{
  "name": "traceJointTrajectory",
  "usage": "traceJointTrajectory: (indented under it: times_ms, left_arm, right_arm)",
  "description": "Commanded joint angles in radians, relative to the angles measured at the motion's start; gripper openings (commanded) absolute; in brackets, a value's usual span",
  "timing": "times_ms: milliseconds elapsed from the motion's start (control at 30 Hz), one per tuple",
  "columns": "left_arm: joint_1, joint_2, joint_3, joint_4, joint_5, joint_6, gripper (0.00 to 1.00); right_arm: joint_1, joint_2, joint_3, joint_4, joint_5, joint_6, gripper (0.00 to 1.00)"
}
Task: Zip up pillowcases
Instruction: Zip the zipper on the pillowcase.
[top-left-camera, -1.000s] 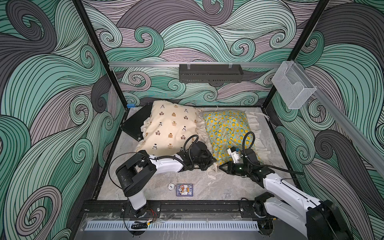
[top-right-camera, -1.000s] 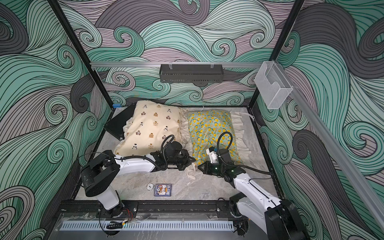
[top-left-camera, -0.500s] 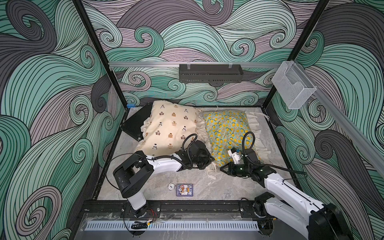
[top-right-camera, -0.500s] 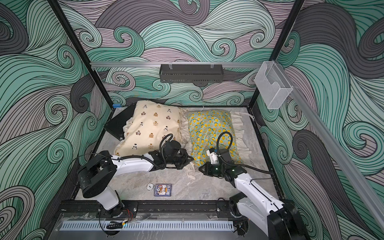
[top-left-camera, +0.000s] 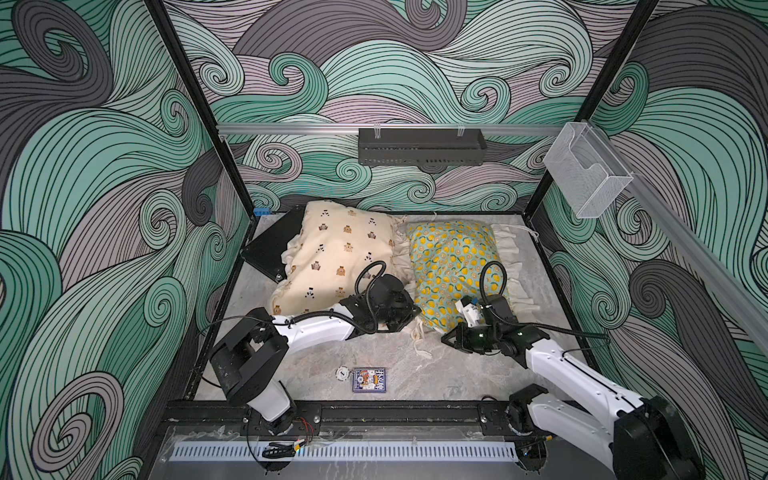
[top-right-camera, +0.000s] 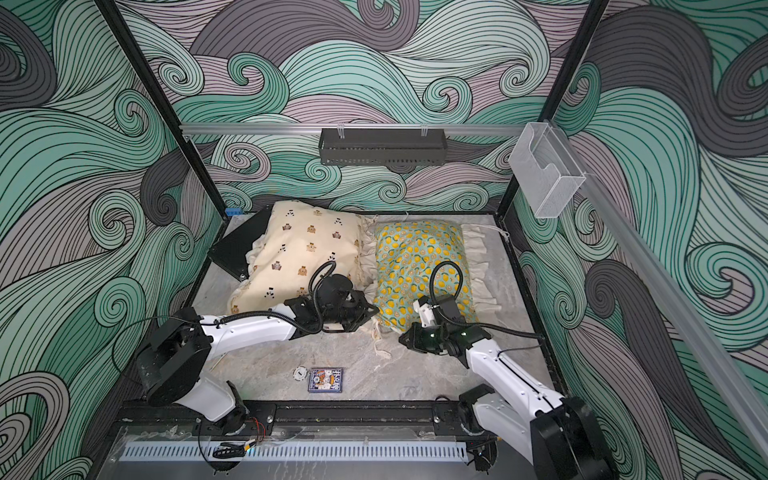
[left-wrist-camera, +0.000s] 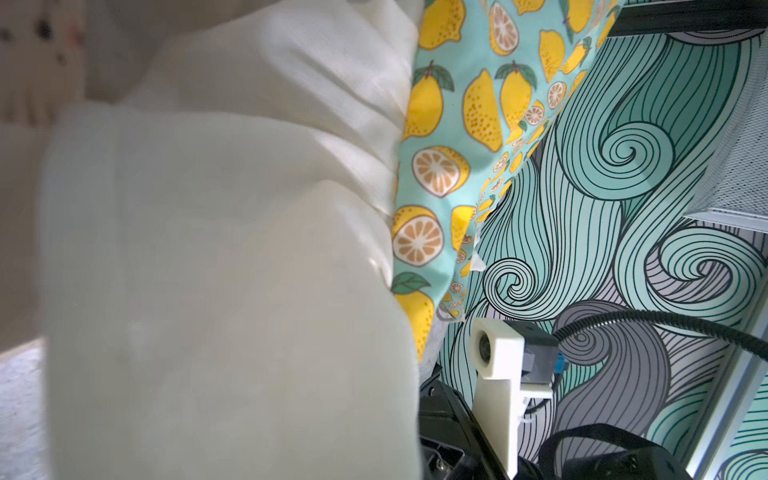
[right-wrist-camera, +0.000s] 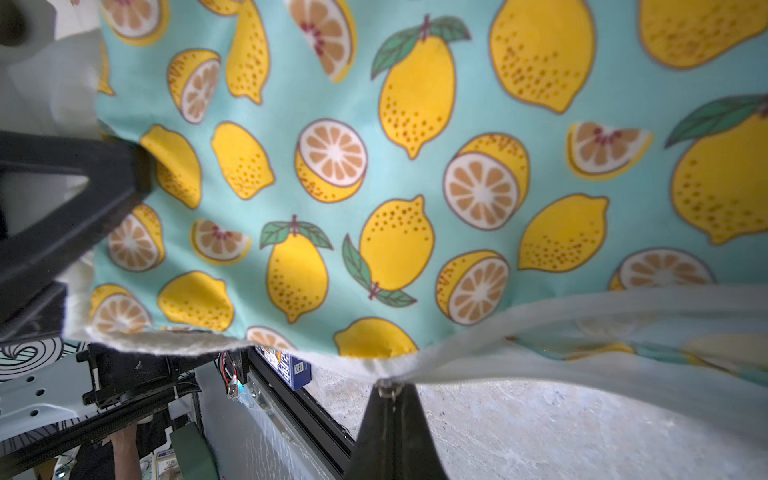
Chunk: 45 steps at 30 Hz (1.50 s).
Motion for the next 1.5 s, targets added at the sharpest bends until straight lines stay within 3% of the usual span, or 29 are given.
traceJointTrajectory:
  times_ms: [0,567,1467]
  left_arm:
    - [0.027,-0.048,0.029,-0.047,-0.035,0.051,0.00]
    - [0.149,-0.133,-0.010,-0.118,-0.021,0.142,0.00]
    - [0.281,-0.156,-0.017,-0.179,0.051,0.215,0.00]
  right_arm:
    - [0.002,0.002,0.017,-0.071,0.047,-0.011,0.00]
    - [0.004,-0.005,0.035,-0.137,0.080,0.001,0.00]
    - [0.003,0.026,0.070,-0.238,0.148,-0.014,0.00]
